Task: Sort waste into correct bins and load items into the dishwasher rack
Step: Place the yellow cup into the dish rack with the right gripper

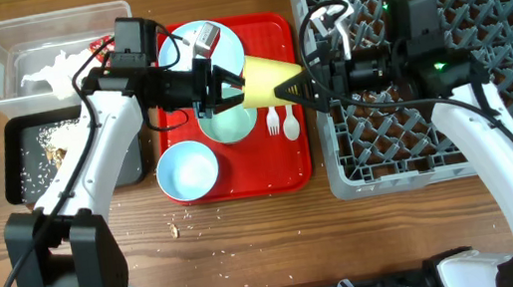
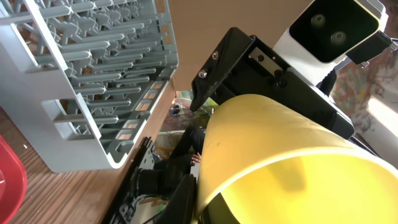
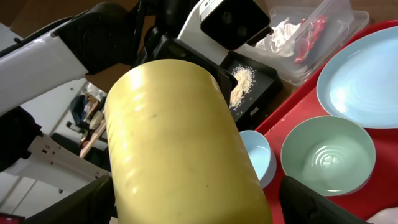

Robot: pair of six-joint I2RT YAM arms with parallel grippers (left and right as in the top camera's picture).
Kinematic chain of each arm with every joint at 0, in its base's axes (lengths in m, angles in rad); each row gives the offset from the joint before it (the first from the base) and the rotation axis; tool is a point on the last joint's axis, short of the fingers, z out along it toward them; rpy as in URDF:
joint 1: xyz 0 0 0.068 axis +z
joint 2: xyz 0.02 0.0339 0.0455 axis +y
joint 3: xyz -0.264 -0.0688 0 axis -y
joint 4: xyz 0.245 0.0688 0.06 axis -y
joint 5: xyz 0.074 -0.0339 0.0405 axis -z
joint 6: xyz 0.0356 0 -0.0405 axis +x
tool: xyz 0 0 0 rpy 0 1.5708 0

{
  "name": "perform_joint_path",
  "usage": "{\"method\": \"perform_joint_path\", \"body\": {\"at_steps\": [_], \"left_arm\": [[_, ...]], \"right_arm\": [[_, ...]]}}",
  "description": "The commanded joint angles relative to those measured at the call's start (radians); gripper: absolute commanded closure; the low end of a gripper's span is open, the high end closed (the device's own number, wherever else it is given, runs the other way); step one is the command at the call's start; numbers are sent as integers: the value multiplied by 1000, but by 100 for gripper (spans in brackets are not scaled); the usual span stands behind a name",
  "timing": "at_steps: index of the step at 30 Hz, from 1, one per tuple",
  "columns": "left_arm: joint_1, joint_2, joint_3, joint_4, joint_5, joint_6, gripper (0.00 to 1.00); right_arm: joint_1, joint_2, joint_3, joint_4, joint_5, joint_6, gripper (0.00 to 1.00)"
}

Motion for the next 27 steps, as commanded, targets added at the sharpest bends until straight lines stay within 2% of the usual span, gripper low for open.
{"method": "perform_joint_path", "body": {"at_steps": [1,2,4,7,10,13,15,16,20,22,27], "left_arm": [[0,-13,13,3,32,-2,96],[0,-13,13,3,32,-2,96],[0,-13,13,3,32,-2,78],[0,-13,13,5,31,-2,61],[9,-13,13,17,24,-1,55],[53,-13,13,22,-50,-1,52],[74,-13,13,21,-286,-1,49],[71,-13,13,15,-460,-2,49],[39,-13,13,-62,-903,-2,48],[31,-13,13,-93,-995,-1,48],[31,-12,13,-107,-1024,-1,48]], "right_arm": [[-8,13,0,9,13,18,19],[-8,13,0,17,12,21,30],[-8,13,0,31,13,25,42],[-22,12,0,32,13,25,47],[-87,3,0,15,16,26,47],[-187,-48,5,-109,216,71,48],[-197,-109,56,-328,482,71,48],[-192,-129,106,-476,633,76,48],[-190,-128,184,-808,888,124,48],[-172,-115,183,-885,955,134,48],[-1,-37,183,-932,1076,235,48]]}}
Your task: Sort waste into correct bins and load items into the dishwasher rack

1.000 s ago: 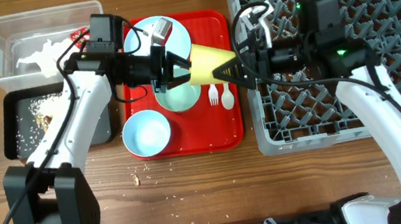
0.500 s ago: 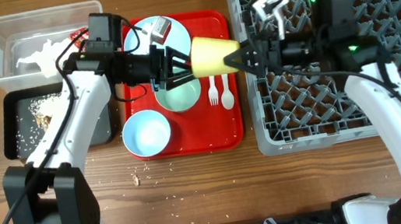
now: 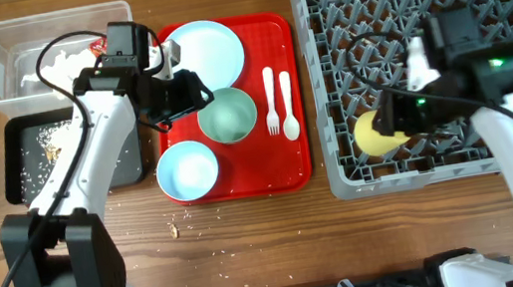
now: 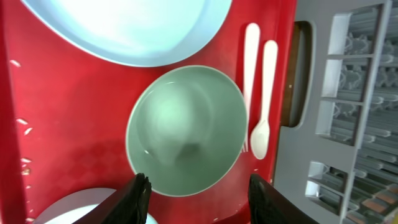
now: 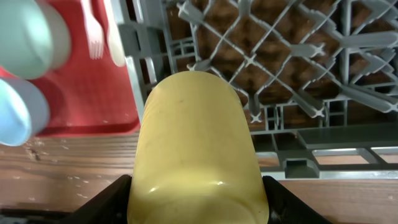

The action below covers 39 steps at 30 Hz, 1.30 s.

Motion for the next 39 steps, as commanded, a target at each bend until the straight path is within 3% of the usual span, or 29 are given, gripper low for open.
{"method": "perform_joint_path", "body": {"at_steps": [1,5,7,8,9,13,16,19,22,26,33,34,36,38,39], "left_arm": [[-3,-12,10,-8,-43,6,48],[-3,-11,10,-10,-43,6,47],[-3,-11,10,-10,-43,6,47],[-3,-11,10,-10,-43,6,46],[-3,-11,10,-10,-42,6,45],[-3,-11,10,-8,-43,6,44],[-3,-11,10,-5,-42,5,43],[9,-13,13,-8,-42,5,38],[63,-26,46,-64,-42,5,38],[179,-85,54,-106,-42,6,36],[229,-89,53,-153,-114,40,33],[229,-89,53,-153,-115,40,30],[229,-87,53,-153,-121,40,3],[229,-87,53,-152,-121,40,0],[229,-87,53,-152,-121,40,0]], "right_arm": [[98,82,16,-32,121,93,48],[127,191,16,-47,169,115,47],[127,233,16,-32,168,113,34],[127,247,16,-26,156,106,18],[127,253,16,-18,149,107,15],[127,252,29,24,109,105,15],[131,252,167,75,-10,50,20],[180,254,249,302,-79,58,23],[251,323,249,422,-91,101,25],[387,537,249,536,-60,163,36],[432,772,249,600,-57,189,60],[432,788,249,603,-56,189,63],[432,793,249,608,-50,189,74],[432,793,249,608,-49,192,96],[427,792,250,605,-50,196,96]]}}
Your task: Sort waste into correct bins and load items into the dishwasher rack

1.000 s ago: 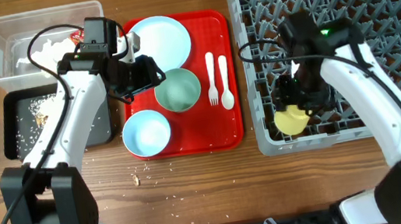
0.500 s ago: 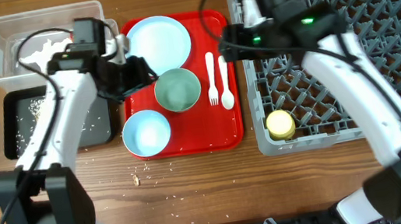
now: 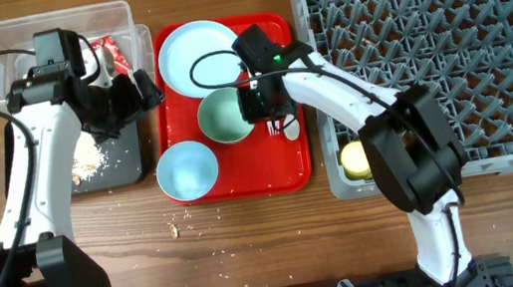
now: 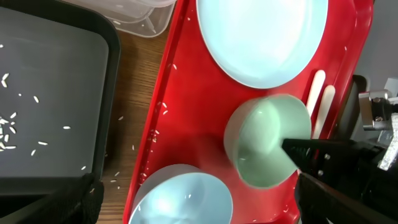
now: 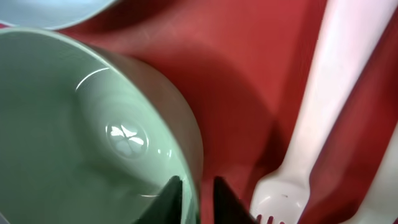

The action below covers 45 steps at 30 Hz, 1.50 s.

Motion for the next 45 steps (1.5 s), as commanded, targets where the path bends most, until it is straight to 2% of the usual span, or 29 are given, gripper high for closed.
{"method": "perform_joint_path", "body": {"at_steps": [1,4,7,8,11,12,14,15,18,21,23,27,30,31,35,38,42,43,45], "left_arm": [[5,-14,21,0,-13,9,0],[5,-14,21,-1,-13,9,0],[5,-14,21,0,-13,9,0],[5,-14,21,0,-13,9,0],[5,-14,21,0,-13,9,0],[5,-14,21,0,-13,9,0],[5,-14,21,0,-13,9,0],[5,-14,21,-1,-13,9,0],[5,-14,21,-1,-13,9,0],[5,-14,21,0,-13,9,0],[5,-14,21,0,-13,9,0],[5,-14,21,0,-13,9,0],[5,-14,21,0,-13,9,0],[5,-14,21,0,-13,9,0],[5,-14,21,0,-13,9,0],[5,-14,21,0,-13,9,0],[5,-14,21,0,-13,9,0],[5,-14,21,0,-13,9,0],[5,-14,21,-1,-13,9,0]], "right_arm": [[-12,-1,10,-17,11,22,96],[-74,-121,35,-94,32,16,96],[-156,-325,60,-145,240,30,96],[-187,-389,60,-160,375,56,96],[-220,-451,56,-148,1125,65,96],[-225,-428,56,-90,1195,-26,96],[-232,-363,56,85,1215,-273,96],[-232,-327,56,158,1247,-351,96],[-231,-182,56,476,1344,-694,96],[-230,-86,56,663,1367,-921,95],[-229,-37,56,720,1366,-978,96],[-222,11,54,727,1354,-969,96],[-195,11,54,629,1283,-965,95],[-183,11,54,622,1283,-960,82],[-167,11,54,586,1283,-960,74],[-139,11,54,552,1283,-895,36],[-76,3,55,550,1287,-880,21],[-68,-5,55,552,1284,-840,8],[-47,-58,55,521,1203,-705,0]]}}
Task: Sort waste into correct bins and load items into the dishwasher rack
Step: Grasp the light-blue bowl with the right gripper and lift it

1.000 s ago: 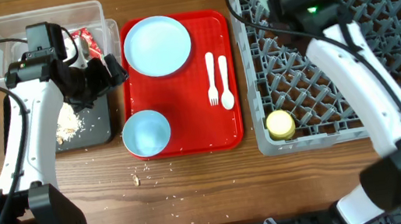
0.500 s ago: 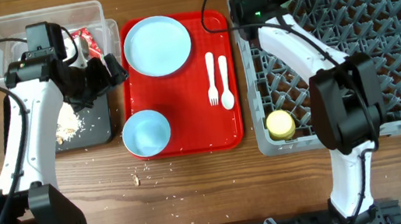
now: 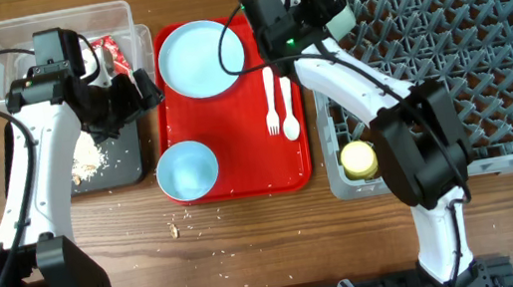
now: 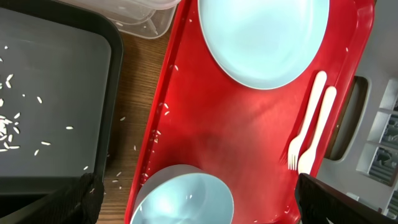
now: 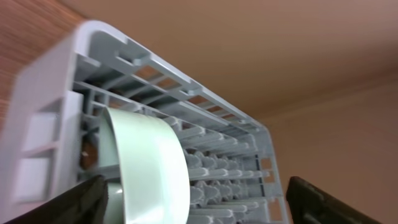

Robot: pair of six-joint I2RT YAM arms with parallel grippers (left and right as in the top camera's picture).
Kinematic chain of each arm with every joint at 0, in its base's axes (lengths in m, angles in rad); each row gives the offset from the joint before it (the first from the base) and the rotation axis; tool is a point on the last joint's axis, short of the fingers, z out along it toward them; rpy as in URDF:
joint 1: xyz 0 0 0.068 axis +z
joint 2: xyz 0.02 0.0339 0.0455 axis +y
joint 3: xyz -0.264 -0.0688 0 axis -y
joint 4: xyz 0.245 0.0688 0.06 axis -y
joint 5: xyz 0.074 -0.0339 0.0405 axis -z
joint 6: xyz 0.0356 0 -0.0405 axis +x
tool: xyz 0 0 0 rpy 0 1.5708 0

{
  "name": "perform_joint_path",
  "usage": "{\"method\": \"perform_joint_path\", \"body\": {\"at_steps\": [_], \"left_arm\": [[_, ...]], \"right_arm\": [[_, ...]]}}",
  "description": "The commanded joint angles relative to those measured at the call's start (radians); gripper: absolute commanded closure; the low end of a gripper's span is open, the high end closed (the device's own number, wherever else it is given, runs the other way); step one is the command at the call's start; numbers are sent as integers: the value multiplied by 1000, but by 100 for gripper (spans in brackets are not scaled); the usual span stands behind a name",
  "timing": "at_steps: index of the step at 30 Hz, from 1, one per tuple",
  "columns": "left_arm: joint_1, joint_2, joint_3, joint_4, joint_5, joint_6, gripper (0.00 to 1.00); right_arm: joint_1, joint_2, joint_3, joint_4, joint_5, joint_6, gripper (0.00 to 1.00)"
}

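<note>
The pale green bowl [image 5: 149, 168] stands on its edge among the tines at the back left corner of the grey dishwasher rack [image 3: 485, 51]. It shows small in the overhead view as well, the green bowl [image 3: 341, 19]. My right gripper [image 5: 193, 199] is open, its fingers wide apart on either side of the bowl. My left gripper [image 4: 196, 199] hangs open over the red tray [image 3: 234, 126], above the blue bowl [image 4: 180, 199]. A blue plate [image 3: 200, 58], a white fork [image 3: 271, 106] and a white spoon [image 3: 288, 109] lie on the tray. The yellow cup [image 3: 358, 158] sits in the rack's front left corner.
A clear bin [image 3: 2, 48] with wrappers stands at the back left. In front of it is a black tray [image 3: 31, 185] with rice. Crumbs lie on the wood in front of the red tray.
My right gripper was shut on the green bowl's rim on the red tray. Now it is open at the rack's back left corner, with the bowl on edge there. The left arm has not moved.
Both grippers met at the yellow cup above the tray. Then the right held it over the rack's front left corner while the left hung over the green bowl. Later the cup lay in the rack and the right gripped the bowl. Now the bowl stands in the rack.
</note>
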Motion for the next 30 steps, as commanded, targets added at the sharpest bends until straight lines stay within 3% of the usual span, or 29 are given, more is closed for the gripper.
{"method": "perform_joint_path", "body": {"at_steps": [1,4,5,8,10,17,21,23,24,25,30], "left_arm": [[5,-14,16,2,-6,9,0],[5,-14,16,3,-6,9,0],[5,-14,16,3,-6,9,0],[5,-14,16,2,-6,9,0],[5,-14,16,2,-6,9,0],[5,-14,16,3,-6,9,0],[5,-14,16,3,-6,9,0],[5,-14,16,3,-6,9,0],[5,-14,16,3,-6,9,0],[5,-14,16,2,-6,9,0],[5,-14,16,2,-6,9,0]], "right_arm": [[18,-84,7,-39,-103,183,0],[18,-214,7,-205,-411,363,0],[18,-273,7,-294,-705,412,0],[18,-315,6,-423,-1326,595,0],[30,-287,-35,-437,-1534,691,0],[201,-181,-288,-278,-1456,993,32],[245,-81,-295,-272,-1441,1036,40],[244,-65,-295,-278,-1442,1039,62],[241,-66,-294,-281,-1444,1037,83],[239,-69,-294,-281,-1446,1033,96],[166,-187,-294,-316,-1452,963,96]]}}
